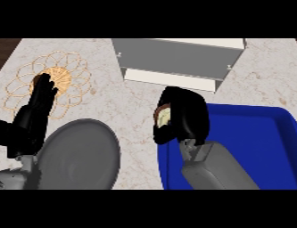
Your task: Pick the cupcake from the tray and place it in the tiered shelf
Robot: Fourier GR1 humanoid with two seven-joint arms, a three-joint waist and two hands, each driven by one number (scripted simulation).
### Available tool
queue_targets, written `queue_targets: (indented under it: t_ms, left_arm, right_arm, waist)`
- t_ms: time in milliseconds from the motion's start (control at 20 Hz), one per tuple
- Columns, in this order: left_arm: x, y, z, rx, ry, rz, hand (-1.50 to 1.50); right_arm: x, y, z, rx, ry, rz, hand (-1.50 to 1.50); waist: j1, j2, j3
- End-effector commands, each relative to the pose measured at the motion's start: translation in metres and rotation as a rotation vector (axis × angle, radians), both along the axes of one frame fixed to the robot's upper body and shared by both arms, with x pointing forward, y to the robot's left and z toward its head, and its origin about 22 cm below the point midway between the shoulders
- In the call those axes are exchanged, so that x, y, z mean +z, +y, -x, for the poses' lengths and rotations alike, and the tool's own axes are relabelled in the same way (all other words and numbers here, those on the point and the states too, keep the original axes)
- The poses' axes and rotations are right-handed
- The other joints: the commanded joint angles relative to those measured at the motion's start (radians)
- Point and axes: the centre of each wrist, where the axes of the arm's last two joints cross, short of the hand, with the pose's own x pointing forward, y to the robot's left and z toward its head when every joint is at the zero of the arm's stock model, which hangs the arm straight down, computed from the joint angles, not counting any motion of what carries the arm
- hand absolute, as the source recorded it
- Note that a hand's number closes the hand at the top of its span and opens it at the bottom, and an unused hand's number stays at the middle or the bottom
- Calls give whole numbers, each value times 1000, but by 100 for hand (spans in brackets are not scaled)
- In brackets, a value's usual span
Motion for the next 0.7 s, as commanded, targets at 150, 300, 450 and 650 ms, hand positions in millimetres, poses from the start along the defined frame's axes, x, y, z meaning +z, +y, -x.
queue_targets:
  t_ms: [150, 300, 450, 650]
  left_arm:
    - [-2, -1, 1, -11, 1, -12, 0]
    - [-3, 3, 3, 19, -7, -4, 0]
    - [-1, 13, 2, 21, -6, -10, 0]
    - [2, 5, 3, 37, -22, -5, 0]
  right_arm:
    - [82, 46, 23, -218, -193, -151, 150]
    - [96, 61, 15, -283, -232, -67, 150]
    - [116, 61, 7, -299, -241, -81, 150]
    - [120, 63, -6, -350, -278, -103, 150]
  waist:
    - [-13, -7, -3]
    - [-18, 1, -3]
    - [-24, 2, -2]
    - [-29, 5, -1]
